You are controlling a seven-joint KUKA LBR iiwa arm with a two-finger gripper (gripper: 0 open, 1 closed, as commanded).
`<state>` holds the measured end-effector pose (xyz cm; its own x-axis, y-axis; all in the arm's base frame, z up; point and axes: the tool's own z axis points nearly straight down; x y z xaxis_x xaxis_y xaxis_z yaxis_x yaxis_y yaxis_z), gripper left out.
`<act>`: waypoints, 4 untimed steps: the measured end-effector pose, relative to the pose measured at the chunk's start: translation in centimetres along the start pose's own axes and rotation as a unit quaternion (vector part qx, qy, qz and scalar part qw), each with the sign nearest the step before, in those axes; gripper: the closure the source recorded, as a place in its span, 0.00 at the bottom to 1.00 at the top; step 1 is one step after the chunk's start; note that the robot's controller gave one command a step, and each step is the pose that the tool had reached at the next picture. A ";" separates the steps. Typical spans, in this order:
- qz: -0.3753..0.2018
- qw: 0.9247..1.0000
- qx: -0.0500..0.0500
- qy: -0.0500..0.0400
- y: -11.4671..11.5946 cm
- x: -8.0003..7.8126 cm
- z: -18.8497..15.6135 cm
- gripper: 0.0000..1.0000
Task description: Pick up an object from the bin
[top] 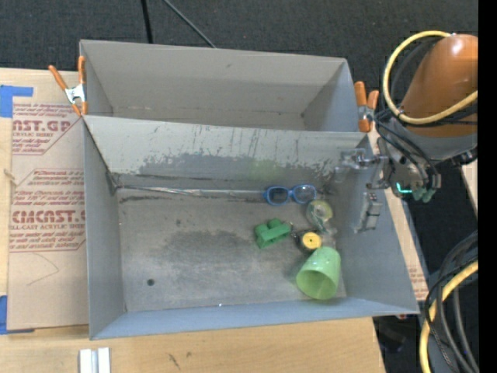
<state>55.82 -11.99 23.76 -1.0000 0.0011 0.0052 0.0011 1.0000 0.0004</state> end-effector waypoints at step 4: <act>-0.053 0.999 0.000 -0.002 9.4 1.0 16.9 0.00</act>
Offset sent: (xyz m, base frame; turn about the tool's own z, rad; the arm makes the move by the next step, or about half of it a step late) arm 0.0303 0.0914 -0.1676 -0.1456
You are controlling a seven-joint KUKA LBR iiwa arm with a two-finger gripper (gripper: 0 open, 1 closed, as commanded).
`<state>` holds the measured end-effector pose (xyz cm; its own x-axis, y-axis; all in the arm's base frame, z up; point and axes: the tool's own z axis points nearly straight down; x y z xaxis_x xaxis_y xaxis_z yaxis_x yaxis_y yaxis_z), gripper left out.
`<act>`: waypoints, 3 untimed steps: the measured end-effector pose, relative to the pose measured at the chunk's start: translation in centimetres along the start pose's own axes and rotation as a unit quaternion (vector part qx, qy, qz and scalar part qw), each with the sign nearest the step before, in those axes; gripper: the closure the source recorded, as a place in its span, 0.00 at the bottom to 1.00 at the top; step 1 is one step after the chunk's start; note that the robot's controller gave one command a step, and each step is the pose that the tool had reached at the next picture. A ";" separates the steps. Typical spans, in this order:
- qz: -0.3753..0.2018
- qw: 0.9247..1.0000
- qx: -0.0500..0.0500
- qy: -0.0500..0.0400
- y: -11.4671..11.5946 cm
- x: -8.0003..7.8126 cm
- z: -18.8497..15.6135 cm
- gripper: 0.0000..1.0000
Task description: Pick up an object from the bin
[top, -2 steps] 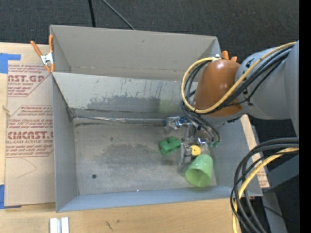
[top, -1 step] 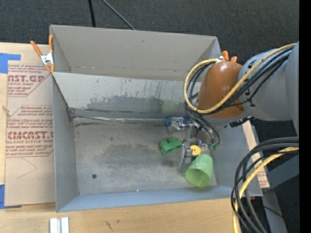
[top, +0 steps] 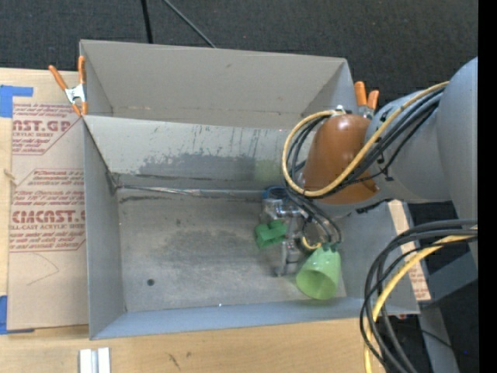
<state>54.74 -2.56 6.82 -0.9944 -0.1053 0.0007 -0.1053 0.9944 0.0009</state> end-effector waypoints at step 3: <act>0.000 1.000 0.001 -0.002 0.0 -0.1 -2.1 1.00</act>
Offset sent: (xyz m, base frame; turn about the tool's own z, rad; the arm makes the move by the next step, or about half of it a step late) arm 0.0000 0.0000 0.0000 0.0000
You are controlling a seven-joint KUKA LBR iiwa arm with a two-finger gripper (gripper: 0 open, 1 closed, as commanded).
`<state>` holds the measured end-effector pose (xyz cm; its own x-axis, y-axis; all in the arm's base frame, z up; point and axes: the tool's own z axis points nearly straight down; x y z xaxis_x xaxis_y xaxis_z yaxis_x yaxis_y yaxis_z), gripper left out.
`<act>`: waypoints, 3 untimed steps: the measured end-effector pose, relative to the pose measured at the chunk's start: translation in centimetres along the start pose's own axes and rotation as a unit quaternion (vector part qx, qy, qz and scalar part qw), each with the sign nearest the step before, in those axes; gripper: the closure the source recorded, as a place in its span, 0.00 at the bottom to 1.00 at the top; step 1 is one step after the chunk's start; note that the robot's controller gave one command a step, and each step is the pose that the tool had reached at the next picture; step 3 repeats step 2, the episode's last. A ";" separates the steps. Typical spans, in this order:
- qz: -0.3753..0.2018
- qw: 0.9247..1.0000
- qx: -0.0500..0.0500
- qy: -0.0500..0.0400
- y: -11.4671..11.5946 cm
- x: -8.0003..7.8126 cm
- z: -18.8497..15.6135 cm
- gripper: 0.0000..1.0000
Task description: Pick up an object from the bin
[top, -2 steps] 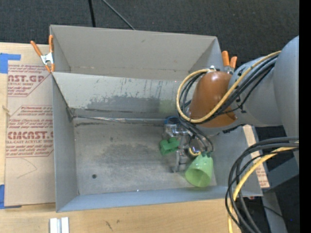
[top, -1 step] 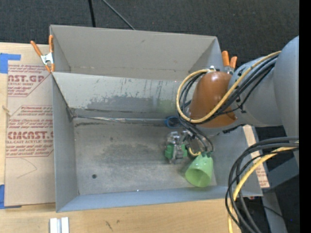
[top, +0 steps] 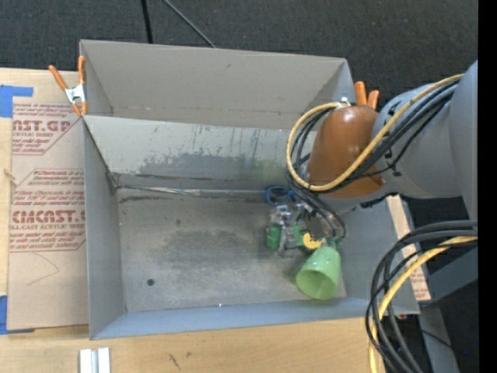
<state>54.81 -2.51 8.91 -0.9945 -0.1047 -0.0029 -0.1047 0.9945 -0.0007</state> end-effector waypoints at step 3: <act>0.000 1.000 0.001 -0.002 0.0 -0.4 -10.7 1.00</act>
Offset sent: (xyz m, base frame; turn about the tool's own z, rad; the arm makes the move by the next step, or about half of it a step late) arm 0.0001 0.0000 0.0627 0.0000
